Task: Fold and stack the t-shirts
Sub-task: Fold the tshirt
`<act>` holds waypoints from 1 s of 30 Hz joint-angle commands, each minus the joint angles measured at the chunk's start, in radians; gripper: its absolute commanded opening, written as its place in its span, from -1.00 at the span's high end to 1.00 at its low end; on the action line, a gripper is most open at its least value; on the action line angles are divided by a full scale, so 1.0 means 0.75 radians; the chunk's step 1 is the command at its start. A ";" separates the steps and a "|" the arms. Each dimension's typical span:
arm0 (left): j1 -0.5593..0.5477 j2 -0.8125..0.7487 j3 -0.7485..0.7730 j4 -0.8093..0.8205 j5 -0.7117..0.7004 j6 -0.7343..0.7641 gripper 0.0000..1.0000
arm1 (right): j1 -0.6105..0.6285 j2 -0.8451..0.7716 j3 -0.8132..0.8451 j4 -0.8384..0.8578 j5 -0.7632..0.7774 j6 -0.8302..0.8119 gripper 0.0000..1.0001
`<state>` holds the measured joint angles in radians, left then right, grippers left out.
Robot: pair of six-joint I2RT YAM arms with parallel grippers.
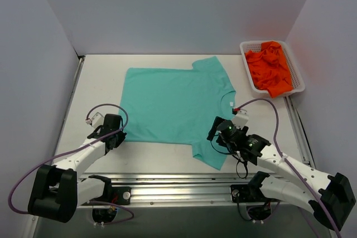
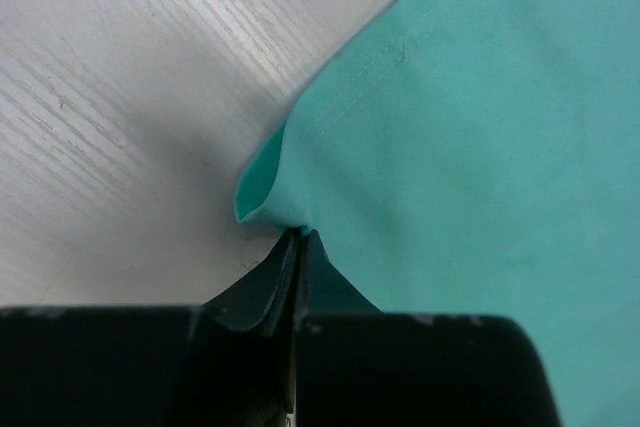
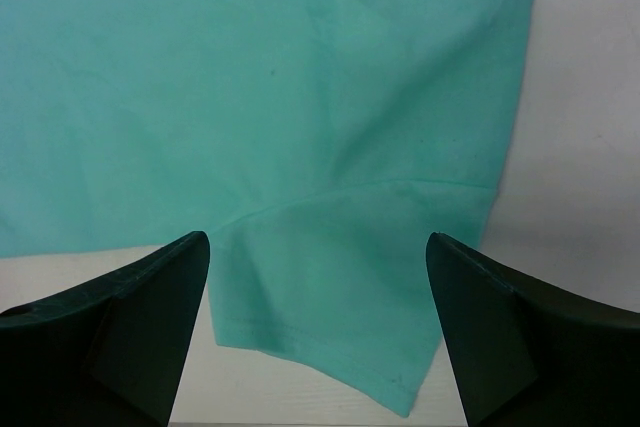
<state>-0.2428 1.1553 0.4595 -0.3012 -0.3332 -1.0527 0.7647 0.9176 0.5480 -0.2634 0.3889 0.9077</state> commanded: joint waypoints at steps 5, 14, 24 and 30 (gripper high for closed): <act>0.003 -0.021 -0.007 0.150 -0.018 0.045 0.95 | 0.052 -0.039 -0.033 -0.168 -0.001 0.186 -0.66; -0.001 -0.027 -0.017 0.248 -0.008 0.119 0.95 | 0.289 -0.031 -0.055 -0.379 0.095 0.538 -0.59; -0.001 -0.033 -0.032 0.301 0.035 0.160 0.95 | 0.547 0.167 -0.101 -0.367 0.146 0.847 -0.56; -0.004 -0.023 -0.032 0.320 0.033 0.162 0.95 | 0.592 0.237 -0.111 -0.314 0.144 0.892 -0.55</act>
<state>-0.2432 1.1465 0.4324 -0.1123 -0.3138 -0.9489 1.1976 1.0683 0.4721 -0.4793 0.4427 1.5154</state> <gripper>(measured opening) 0.034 0.778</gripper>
